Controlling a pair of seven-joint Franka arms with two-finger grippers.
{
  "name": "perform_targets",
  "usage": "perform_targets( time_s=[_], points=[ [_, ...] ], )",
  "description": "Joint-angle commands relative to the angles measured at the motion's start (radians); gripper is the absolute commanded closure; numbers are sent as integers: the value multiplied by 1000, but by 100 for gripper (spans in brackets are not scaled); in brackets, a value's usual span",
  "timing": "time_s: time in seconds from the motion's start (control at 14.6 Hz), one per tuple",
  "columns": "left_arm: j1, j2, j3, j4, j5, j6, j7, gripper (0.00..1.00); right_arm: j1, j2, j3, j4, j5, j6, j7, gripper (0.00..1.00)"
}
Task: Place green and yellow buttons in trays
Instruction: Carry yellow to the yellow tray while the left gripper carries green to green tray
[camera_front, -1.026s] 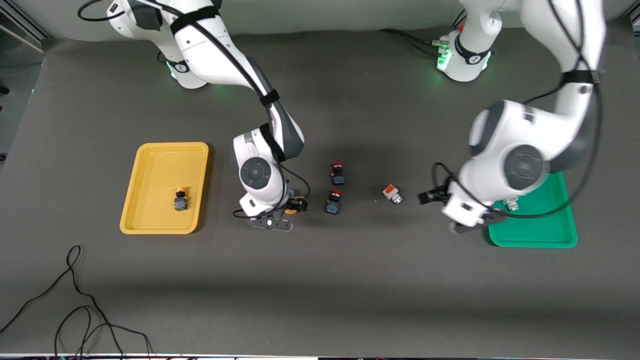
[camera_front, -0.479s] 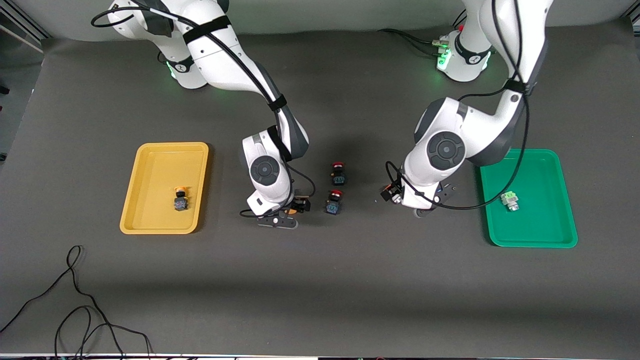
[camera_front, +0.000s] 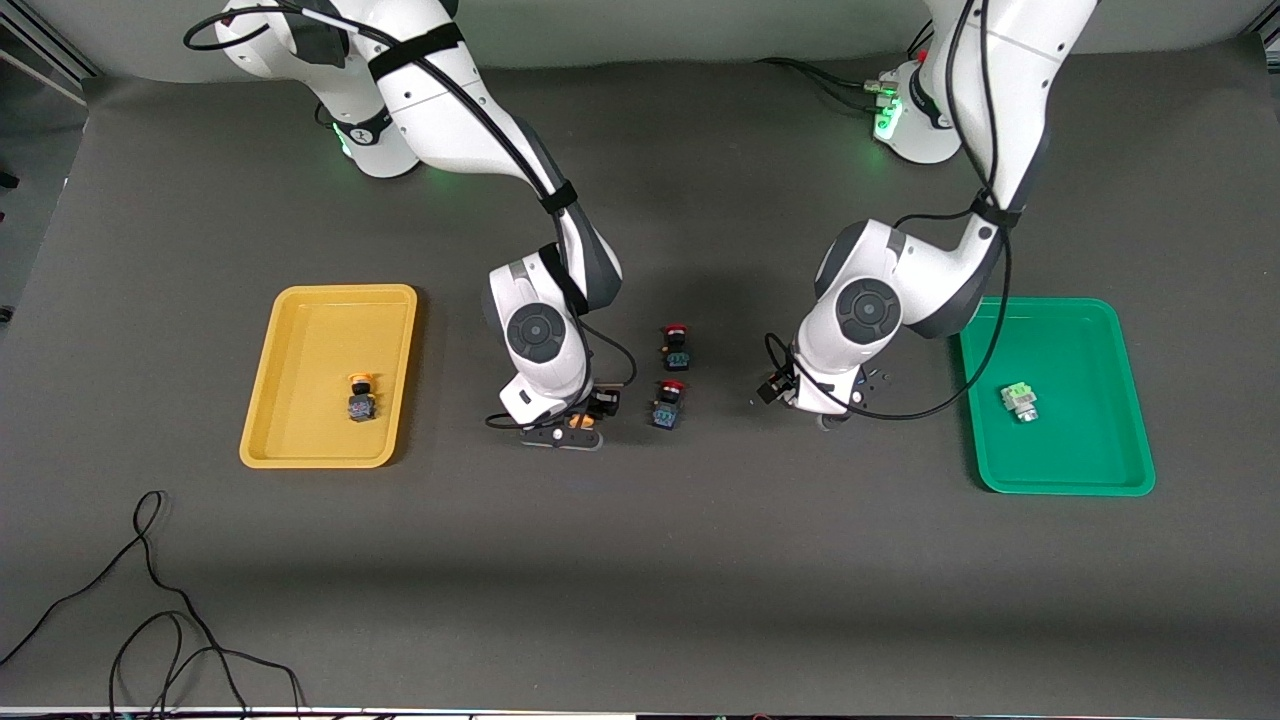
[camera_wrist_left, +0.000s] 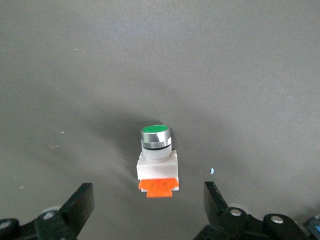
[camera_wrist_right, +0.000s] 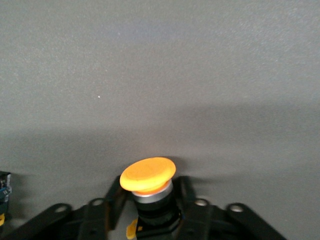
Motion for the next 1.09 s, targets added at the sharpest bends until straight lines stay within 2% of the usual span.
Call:
perform_targets(
  time_s=[0.0, 0.21, 0.27, 0.41, 0.48, 0.55, 0.75, 1.03],
  points=[
    [-34, 31, 17, -3, 7, 54, -27, 2, 18, -39, -16, -29, 27, 8, 3, 100],
    [-45, 57, 23, -2, 27, 82, -30, 3, 18, -94, -60, -21, 23, -86, 2, 100],
    [-43, 59, 25, -3, 46, 87, -30, 8, 21, -125, -83, -15, 17, -142, -6, 100],
    [-45, 59, 25, -2, 57, 85, -28, 55, 15, -197, -130, -12, 12, -247, -17, 100],
    [-46, 59, 25, -2, 63, 84, -28, 71, 12, -238, -161, -12, 10, -305, -27, 100],
    [-46, 59, 25, -2, 76, 82, -28, 80, 14, -276, -195, -12, 10, -366, -61, 100],
    [-43, 39, 23, -2, 81, 58, -30, 81, 14, -367, -314, -12, 6, -535, -162, 100],
    [-46, -123, 19, 4, 81, -152, -24, 80, 14, -409, -469, -14, -14, -657, -364, 100]
  ],
)
